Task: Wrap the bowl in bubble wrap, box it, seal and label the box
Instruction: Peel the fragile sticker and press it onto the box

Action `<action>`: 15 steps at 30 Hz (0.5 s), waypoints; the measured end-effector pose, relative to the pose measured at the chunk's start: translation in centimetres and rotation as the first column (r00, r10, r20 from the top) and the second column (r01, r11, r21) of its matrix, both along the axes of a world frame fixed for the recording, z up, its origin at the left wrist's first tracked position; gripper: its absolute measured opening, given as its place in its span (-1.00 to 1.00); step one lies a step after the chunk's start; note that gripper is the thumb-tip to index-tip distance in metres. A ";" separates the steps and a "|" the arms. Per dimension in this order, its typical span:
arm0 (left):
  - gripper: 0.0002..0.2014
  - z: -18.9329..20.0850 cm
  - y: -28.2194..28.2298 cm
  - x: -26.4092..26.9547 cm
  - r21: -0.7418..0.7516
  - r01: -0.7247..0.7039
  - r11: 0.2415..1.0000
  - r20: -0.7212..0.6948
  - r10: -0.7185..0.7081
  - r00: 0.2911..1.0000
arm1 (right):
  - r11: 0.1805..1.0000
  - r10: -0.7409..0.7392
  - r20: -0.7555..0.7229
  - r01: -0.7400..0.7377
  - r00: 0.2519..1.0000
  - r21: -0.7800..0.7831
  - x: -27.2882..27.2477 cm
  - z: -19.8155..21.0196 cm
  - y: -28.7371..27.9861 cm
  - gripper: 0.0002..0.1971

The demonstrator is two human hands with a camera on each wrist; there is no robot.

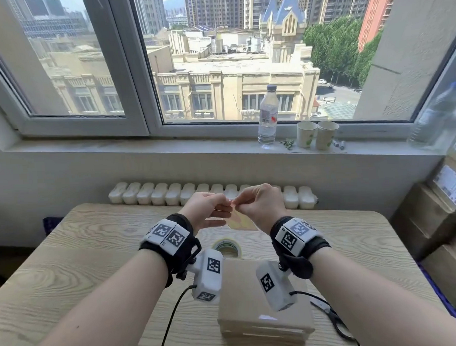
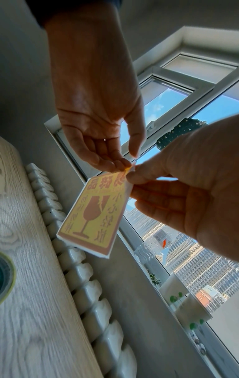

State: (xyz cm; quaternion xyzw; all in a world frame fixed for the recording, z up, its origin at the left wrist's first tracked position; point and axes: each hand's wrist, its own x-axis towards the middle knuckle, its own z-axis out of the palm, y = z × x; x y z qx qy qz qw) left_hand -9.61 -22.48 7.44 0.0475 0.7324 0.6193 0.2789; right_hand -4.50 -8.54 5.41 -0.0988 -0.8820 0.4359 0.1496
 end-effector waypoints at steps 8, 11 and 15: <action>-0.88 -0.1 -0.2 -0.1 -0.026 -0.009 1.000 -0.020 0.009 1.000 | 0.999 -0.001 0.000 0.001 1.000 0.045 -0.2 -0.1 -0.4 -0.90; -0.89 -0.1 -0.2 -0.2 -0.040 -0.005 0.999 -0.044 0.003 0.999 | 0.999 0.016 0.009 -0.016 1.000 0.037 -0.2 -0.1 -0.4 -0.92; -0.89 0.0 -0.3 -0.4 -0.074 0.006 0.997 -0.085 -0.013 0.996 | 0.996 0.079 0.072 -0.076 0.994 -0.046 -0.3 0.2 -0.2 -0.85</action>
